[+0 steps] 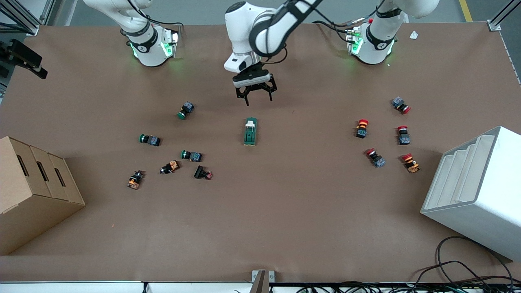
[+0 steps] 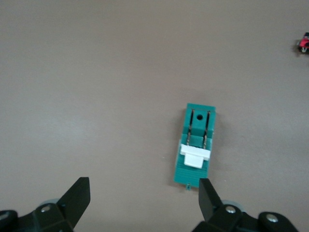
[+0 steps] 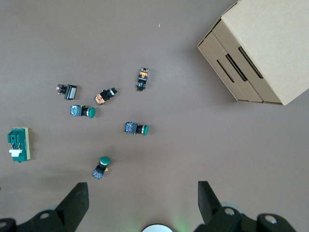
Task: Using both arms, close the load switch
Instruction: 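Lower the left gripper onto the switch base and hold it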
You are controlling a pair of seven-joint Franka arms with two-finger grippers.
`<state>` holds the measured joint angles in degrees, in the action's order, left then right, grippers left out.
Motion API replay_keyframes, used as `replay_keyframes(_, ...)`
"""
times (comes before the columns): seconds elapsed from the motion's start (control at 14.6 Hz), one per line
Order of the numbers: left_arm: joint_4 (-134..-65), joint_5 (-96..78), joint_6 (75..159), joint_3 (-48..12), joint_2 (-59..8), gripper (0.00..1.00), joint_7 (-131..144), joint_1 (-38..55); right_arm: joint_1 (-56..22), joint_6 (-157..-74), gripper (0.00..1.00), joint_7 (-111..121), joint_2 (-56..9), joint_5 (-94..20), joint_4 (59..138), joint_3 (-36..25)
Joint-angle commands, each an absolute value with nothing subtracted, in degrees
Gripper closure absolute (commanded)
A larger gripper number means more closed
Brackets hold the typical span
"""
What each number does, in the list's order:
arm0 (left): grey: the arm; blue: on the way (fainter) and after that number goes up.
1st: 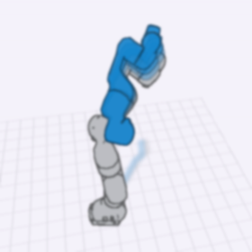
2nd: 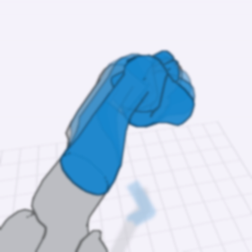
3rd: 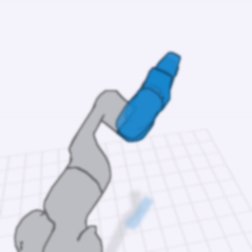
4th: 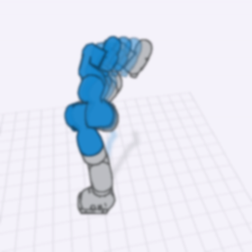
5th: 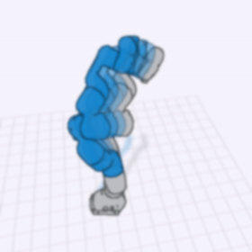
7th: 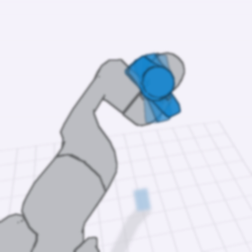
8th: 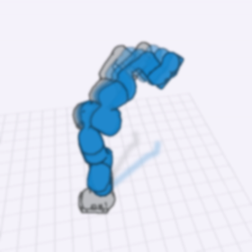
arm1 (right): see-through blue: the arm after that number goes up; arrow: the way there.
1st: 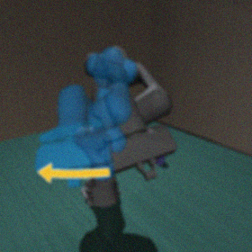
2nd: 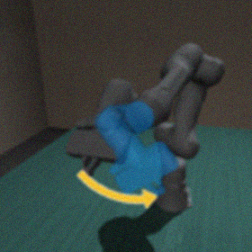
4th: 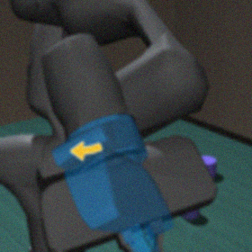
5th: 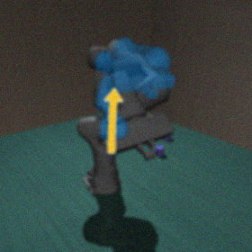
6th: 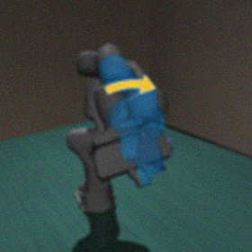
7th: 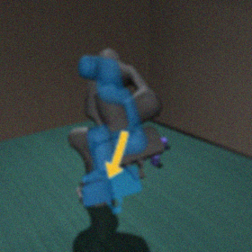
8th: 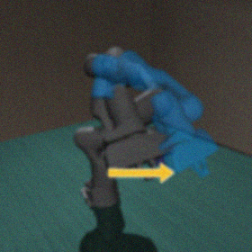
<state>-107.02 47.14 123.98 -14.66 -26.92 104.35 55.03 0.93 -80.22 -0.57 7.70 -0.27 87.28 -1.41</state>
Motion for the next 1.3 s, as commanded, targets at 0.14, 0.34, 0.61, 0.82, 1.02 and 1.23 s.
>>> replay_keyframes(0.14, -105.0, 66.5, 124.3, -14.3, -35.7, 0.02, 119.9, 58.8, 1.6, -80.2, 0.0, -0.3, 5.5, -1.0, 87.1, -1.5)
replay_keyframes(0.34, -105.5, 76.5, 123.9, -14.3, -38.3, 0.03, 127.9, 60.5, 2.1, -81.0, 0.0, 0.0, 2.7, 0.3, 87.2, -1.5)
replay_keyframes(0.61, -106.1, 86.1, 119.6, -14.2, -41.3, 0.03, 135.4, 61.8, 1.4, -81.0, 0.0, -0.9, -1.6, 5.8, 87.7, -1.1)
replay_keyframes(0.82, -106.3, 95.2, 114.2, -14.2, -44.8, 0.03, 144.4, 62.7, -0.4, -81.0, 0.0, -8.6, -1.9, 5.1, 88.1, -1.0)
replay_keyframes(1.02, -106.3, 101.2, 112.7, -14.2, -47.0, 0.03, 150.4, 62.7, -3.3, -81.0, 0.0, -22.7, -2.5, 0.7, 89.1, -1.0)
replay_keyframes(1.23, -106.1, 105.4, 110.4, -14.2, -49.0, 0.03, 150.7, 62.7, -5.0, -81.8, 0.0, -29.6, -3.3, -4.5, 89.8, -1.0)
